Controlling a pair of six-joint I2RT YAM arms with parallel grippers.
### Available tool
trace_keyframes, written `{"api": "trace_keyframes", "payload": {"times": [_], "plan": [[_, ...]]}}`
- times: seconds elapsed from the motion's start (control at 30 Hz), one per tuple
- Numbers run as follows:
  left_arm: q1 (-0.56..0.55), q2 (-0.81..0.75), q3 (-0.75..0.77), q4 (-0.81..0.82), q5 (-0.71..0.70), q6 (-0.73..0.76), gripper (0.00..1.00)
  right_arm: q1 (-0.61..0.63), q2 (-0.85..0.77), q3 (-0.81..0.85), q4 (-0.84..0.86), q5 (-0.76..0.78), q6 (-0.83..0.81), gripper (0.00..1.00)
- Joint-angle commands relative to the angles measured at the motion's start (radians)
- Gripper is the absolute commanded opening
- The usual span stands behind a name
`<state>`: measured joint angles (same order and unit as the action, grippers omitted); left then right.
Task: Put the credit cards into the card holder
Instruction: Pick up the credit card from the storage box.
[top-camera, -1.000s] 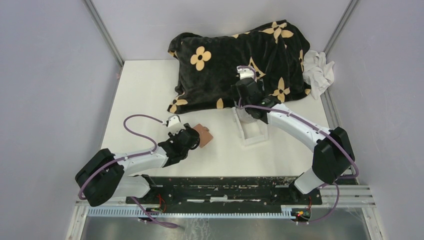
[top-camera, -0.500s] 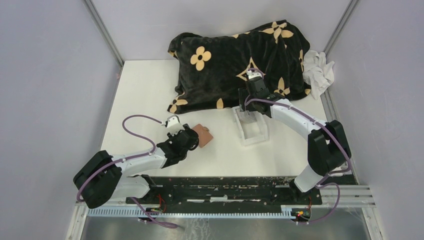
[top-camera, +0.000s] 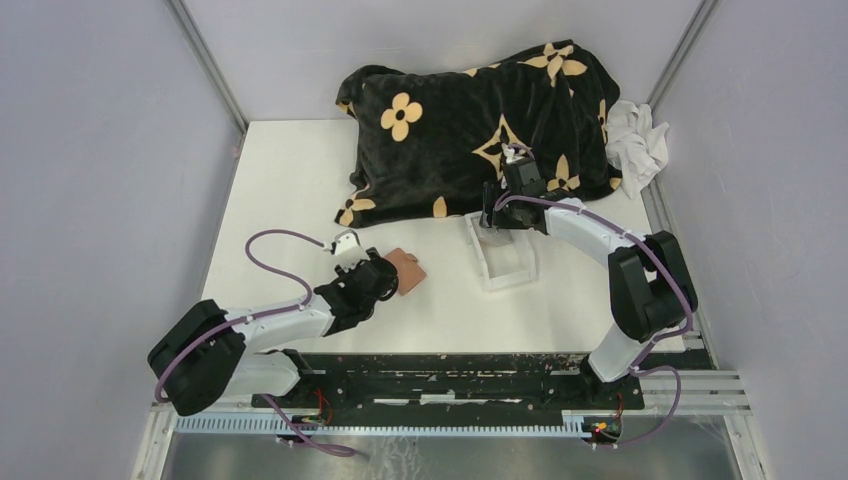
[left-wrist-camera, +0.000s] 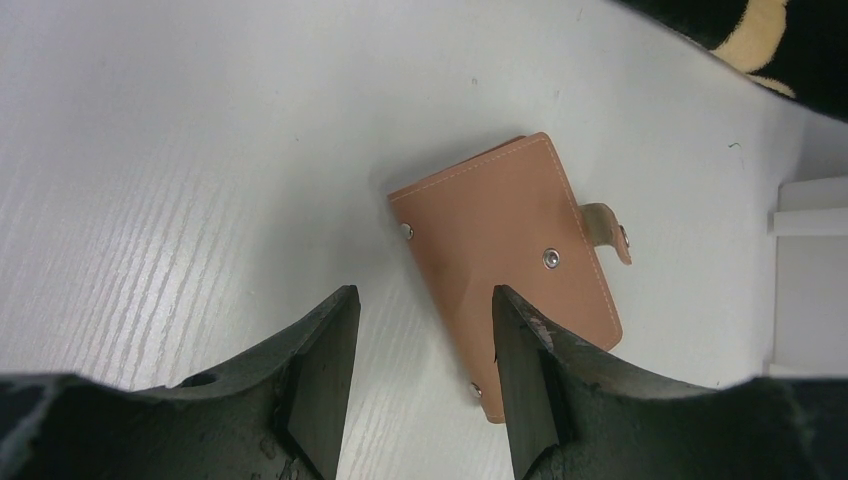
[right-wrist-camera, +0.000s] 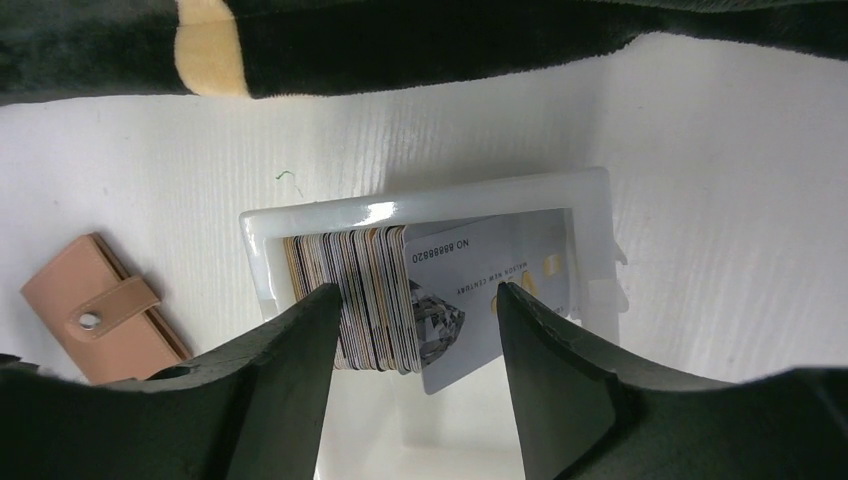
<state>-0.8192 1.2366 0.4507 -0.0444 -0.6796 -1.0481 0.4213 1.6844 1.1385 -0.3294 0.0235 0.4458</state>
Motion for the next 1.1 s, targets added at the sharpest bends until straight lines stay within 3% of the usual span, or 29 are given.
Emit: {"api": "trace_keyframes", "payload": {"times": [0.0,0.3,1.07], "plan": [[0.005,0.014,-0.004,0.042,-0.031,0.041,0.59,-0.019,0.006,-0.023,0.066,-0.078,0.059,0.64],[0.005,0.026,-0.007,0.051,-0.031,0.042,0.59,-0.045,0.011,-0.06,0.119,-0.175,0.118,0.54],[0.006,0.042,-0.023,0.081,-0.013,0.033,0.59,-0.042,-0.073,-0.046,0.101,-0.209,0.14,0.39]]}}
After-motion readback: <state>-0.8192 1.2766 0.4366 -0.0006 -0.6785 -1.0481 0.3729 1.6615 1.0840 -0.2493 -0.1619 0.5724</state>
